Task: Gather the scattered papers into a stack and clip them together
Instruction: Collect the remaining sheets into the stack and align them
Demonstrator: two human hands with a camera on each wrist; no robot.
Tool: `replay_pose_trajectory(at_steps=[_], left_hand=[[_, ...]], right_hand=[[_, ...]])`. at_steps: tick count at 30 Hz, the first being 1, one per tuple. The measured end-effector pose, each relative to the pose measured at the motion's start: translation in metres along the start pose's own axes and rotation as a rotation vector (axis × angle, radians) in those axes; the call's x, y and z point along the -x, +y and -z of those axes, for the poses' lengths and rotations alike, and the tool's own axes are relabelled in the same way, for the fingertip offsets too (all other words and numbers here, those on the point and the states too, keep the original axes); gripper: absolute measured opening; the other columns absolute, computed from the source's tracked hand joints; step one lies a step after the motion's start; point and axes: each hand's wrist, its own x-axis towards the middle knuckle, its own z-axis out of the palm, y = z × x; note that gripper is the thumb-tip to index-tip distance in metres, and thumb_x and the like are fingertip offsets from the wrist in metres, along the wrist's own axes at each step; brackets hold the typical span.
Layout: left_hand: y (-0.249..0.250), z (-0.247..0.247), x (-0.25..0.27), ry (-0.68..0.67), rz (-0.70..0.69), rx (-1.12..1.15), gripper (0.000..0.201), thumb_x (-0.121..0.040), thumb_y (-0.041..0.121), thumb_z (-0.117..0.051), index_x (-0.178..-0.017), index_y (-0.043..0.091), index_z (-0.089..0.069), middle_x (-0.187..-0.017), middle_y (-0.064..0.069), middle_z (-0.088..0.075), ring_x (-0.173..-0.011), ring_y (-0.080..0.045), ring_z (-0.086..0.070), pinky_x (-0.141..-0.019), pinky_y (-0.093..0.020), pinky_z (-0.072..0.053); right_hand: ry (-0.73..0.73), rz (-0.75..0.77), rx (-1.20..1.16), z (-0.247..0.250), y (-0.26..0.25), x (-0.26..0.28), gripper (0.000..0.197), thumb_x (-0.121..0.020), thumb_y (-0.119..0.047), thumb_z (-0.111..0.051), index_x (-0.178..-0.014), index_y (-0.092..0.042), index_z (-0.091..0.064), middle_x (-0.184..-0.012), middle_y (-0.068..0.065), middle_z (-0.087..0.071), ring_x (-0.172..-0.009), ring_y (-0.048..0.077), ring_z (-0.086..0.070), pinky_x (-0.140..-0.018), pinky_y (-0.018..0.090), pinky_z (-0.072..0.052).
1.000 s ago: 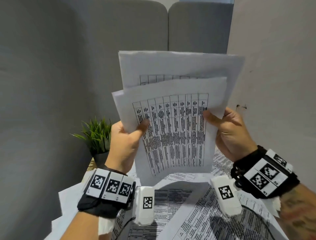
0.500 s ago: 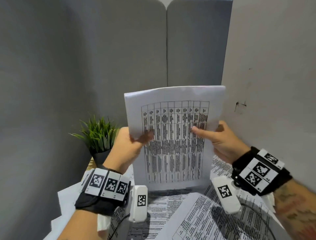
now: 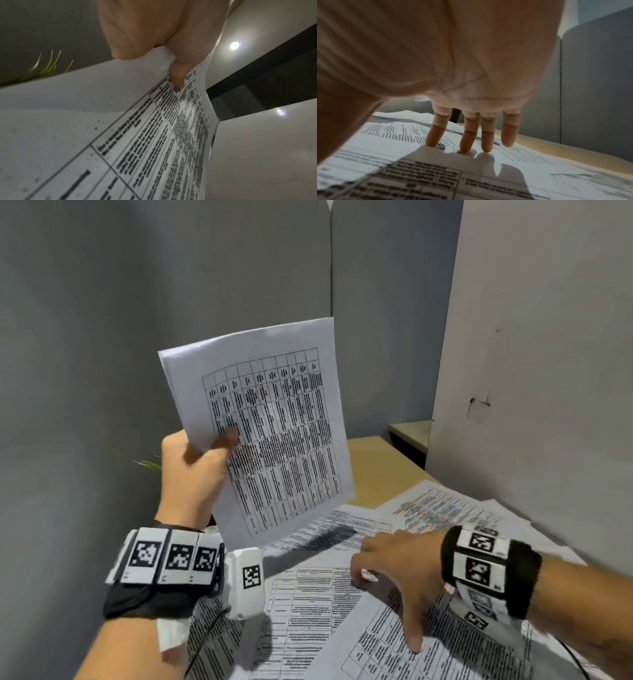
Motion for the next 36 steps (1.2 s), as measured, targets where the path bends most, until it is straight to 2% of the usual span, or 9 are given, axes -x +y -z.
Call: replay_pose_trajectory(at_steps=[4,6,11,14,17,24,28,32,36], left_hand=[[0.0,0.0,0.0,-0.011,-0.006,0.004,0.026,-0.089,-0.004,-0.064,-0.095,0.021,-0.07,-0.083,0.021,-0.074,-0.083,0.002,-0.066,-0.077,-0.017,-0.054],[0.0,0.0,0.001,-0.014,0.001,0.015,0.028,-0.089,-0.003,-0.064,-0.094,0.024,-0.071,-0.087,0.018,-0.074,-0.087,0.001,-0.067,-0.078,-0.016,-0.053],[0.002,0.004,-0.001,0.077,0.015,0.064,0.029,-0.089,-0.002,-0.065,-0.093,0.027,-0.069,-0.094,0.013,-0.072,-0.089,0.001,-0.069,-0.076,-0.013,-0.051],[0.001,0.006,-0.002,0.111,0.026,0.073,0.026,-0.088,0.0,-0.067,-0.093,0.025,-0.069,-0.094,0.013,-0.072,-0.092,-0.002,-0.069,-0.078,-0.014,-0.051],[0.0,0.006,-0.002,0.093,0.028,0.066,0.03,-0.088,-0.002,-0.066,-0.09,0.027,-0.07,-0.089,0.016,-0.073,-0.09,-0.001,-0.069,-0.077,-0.014,-0.052],[0.0,0.005,-0.002,0.079,0.031,0.061,0.029,-0.088,-0.002,-0.066,-0.087,0.026,-0.07,-0.084,0.021,-0.074,-0.089,0.0,-0.069,-0.076,-0.013,-0.052],[0.0,0.005,-0.002,0.097,0.038,0.078,0.029,-0.088,-0.002,-0.067,-0.09,0.027,-0.069,-0.088,0.017,-0.073,-0.091,0.0,-0.07,-0.078,-0.014,-0.052],[0.0,0.006,-0.002,0.115,0.049,0.085,0.026,-0.088,-0.002,-0.066,-0.094,0.023,-0.069,-0.093,0.016,-0.072,-0.092,0.0,-0.07,-0.08,-0.015,-0.052],[0.003,0.005,-0.001,0.11,0.069,0.084,0.023,-0.087,-0.003,-0.067,-0.09,0.02,-0.068,-0.093,0.013,-0.072,-0.094,-0.005,-0.07,-0.088,-0.024,-0.054]], right_hand=[[-0.054,-0.01,0.101,0.005,-0.003,-0.005,0.081,-0.066,-0.057,-0.083,-0.134,-0.028,-0.05,-0.131,-0.002,-0.037,-0.116,0.024,-0.036,-0.09,0.044,-0.04],[-0.002,0.028,0.063,0.003,-0.002,-0.008,0.061,-0.07,-0.056,-0.081,-0.115,-0.02,-0.06,-0.12,-0.002,-0.048,-0.11,0.023,-0.045,-0.091,0.042,-0.043],[0.291,0.003,-0.225,0.002,0.005,-0.011,0.026,-0.089,-0.036,-0.071,-0.085,-0.014,-0.058,-0.09,0.004,-0.068,-0.075,0.02,-0.062,-0.058,0.032,-0.046],[0.307,-0.014,-0.238,0.004,0.006,-0.02,0.029,-0.087,-0.039,-0.072,-0.078,-0.02,-0.053,-0.098,0.008,-0.063,-0.08,0.025,-0.06,-0.068,0.043,-0.053],[0.274,-0.062,-0.211,0.0,0.003,-0.035,0.029,-0.089,-0.037,-0.07,-0.08,-0.016,-0.052,-0.106,0.012,-0.061,-0.078,0.021,-0.054,-0.06,0.031,-0.043],[0.242,-0.177,-0.235,0.013,-0.007,-0.053,0.025,-0.097,-0.036,-0.059,-0.089,-0.014,-0.056,-0.091,0.003,-0.06,-0.078,0.021,-0.054,-0.076,0.036,-0.05],[0.217,-0.203,-0.239,0.016,-0.008,-0.057,0.06,-0.08,-0.057,-0.072,-0.119,-0.014,-0.054,-0.118,0.005,-0.06,-0.102,0.025,-0.059,-0.089,0.041,-0.053],[0.151,-0.205,-0.339,0.016,-0.003,-0.058,0.114,-0.061,-0.059,-0.086,-0.15,-0.02,-0.026,-0.147,0.003,-0.045,-0.127,0.027,-0.051,-0.104,0.044,-0.046],[0.109,-0.249,-0.349,0.021,-0.004,-0.056,0.107,-0.067,-0.054,-0.085,-0.149,-0.013,-0.03,-0.148,0.005,-0.045,-0.129,0.029,-0.049,-0.106,0.043,-0.044]])
